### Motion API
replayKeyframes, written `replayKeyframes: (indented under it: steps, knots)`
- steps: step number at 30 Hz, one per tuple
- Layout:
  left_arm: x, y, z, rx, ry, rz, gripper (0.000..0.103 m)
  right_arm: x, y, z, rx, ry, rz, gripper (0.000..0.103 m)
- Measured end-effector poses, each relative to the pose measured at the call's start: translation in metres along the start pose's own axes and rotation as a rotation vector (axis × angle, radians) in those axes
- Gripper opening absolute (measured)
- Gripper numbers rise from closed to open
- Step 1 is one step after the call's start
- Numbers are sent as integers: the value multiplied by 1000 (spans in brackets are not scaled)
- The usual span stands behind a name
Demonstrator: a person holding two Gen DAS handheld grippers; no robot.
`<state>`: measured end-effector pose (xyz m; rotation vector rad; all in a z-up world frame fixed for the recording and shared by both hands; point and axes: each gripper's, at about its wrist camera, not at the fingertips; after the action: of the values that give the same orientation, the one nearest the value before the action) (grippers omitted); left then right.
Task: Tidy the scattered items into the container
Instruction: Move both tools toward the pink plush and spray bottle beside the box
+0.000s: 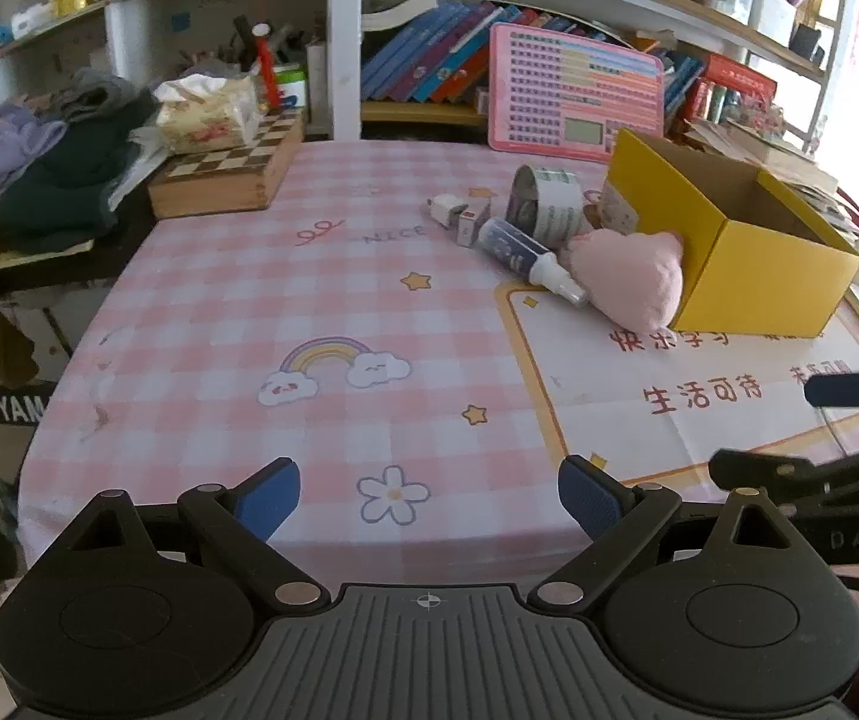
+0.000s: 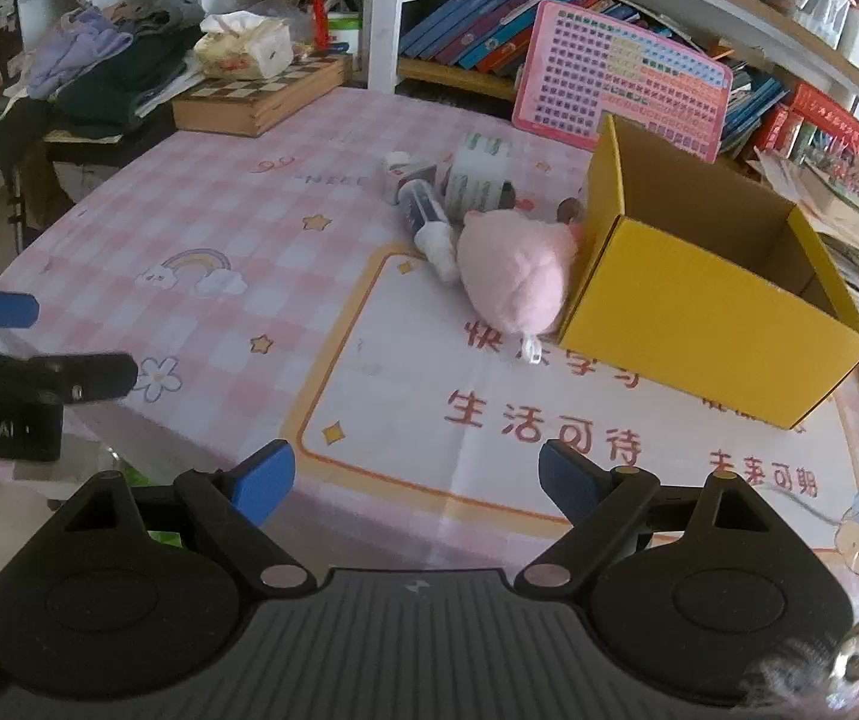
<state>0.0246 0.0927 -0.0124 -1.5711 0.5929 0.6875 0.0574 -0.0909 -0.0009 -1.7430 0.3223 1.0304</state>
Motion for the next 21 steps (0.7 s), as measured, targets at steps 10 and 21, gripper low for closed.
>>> replayKeyframes:
  steps: [10,21]
  knots:
    - [5,-4,2,-4,0,0,95,6,-7,1,-21,1,-1,88]
    - [3,-5,5,-10,-21,-15,95,10,-15,3,-33,-5,-8,89]
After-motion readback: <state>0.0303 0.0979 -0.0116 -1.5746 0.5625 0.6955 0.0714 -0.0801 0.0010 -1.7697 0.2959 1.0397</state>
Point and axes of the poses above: each gripper's, at about its wrist camera, not at the fingertips, and x roughly the way its jaws point, z to its left, y to its underside
